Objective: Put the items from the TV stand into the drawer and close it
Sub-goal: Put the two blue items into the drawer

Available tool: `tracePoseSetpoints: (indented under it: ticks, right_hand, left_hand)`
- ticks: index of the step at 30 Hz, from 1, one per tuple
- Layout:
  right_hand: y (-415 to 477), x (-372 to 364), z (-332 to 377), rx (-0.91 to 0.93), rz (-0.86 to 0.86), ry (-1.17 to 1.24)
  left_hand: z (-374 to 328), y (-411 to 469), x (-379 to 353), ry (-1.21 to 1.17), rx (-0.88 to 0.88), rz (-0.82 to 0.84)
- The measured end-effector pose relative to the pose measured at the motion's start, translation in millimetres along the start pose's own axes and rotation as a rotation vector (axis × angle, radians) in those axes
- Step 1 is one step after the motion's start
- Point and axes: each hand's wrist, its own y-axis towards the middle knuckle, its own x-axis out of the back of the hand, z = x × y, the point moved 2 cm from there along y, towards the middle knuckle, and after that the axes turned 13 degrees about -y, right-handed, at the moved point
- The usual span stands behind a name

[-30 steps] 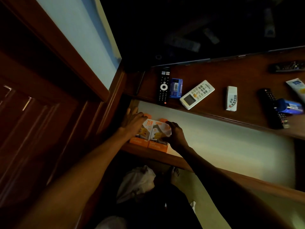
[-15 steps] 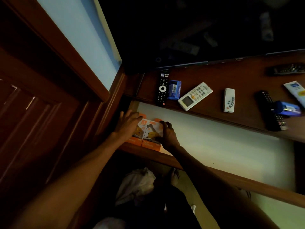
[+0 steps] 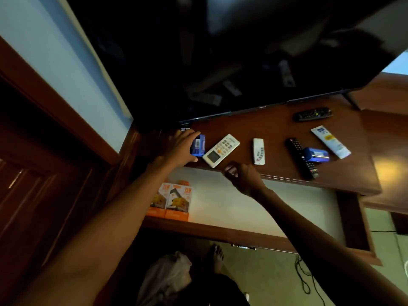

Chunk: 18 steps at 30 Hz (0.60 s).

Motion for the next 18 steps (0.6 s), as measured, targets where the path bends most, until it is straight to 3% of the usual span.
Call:
tracePoseSetpoints:
  ticks: [4, 9, 14, 18]
  right_hand:
    - [-2.7, 26.9, -31.2, -0.106, -0.089, 0.018]
    - [-8.7, 37.2, -57.4, -0.152, -0.111, 0.020]
    - [-18.4, 46.9, -87.3, -0.227, -0.194, 0.045]
    - [-31.8, 70.1, -123.8, -0.419, -0.340, 0.104]
  left_hand:
    - [-3.4, 19.5, -8.6, 0.137, 0.041, 0.083]
    - [-6.5, 32.8, -9.4, 0.165, 0.041, 0.057]
    - [-16.8, 36.2, 4.2, 0.158, -0.081, -0.058]
    - [-62.7, 41.6, 10.8, 0.044, -0.219, -0.156]
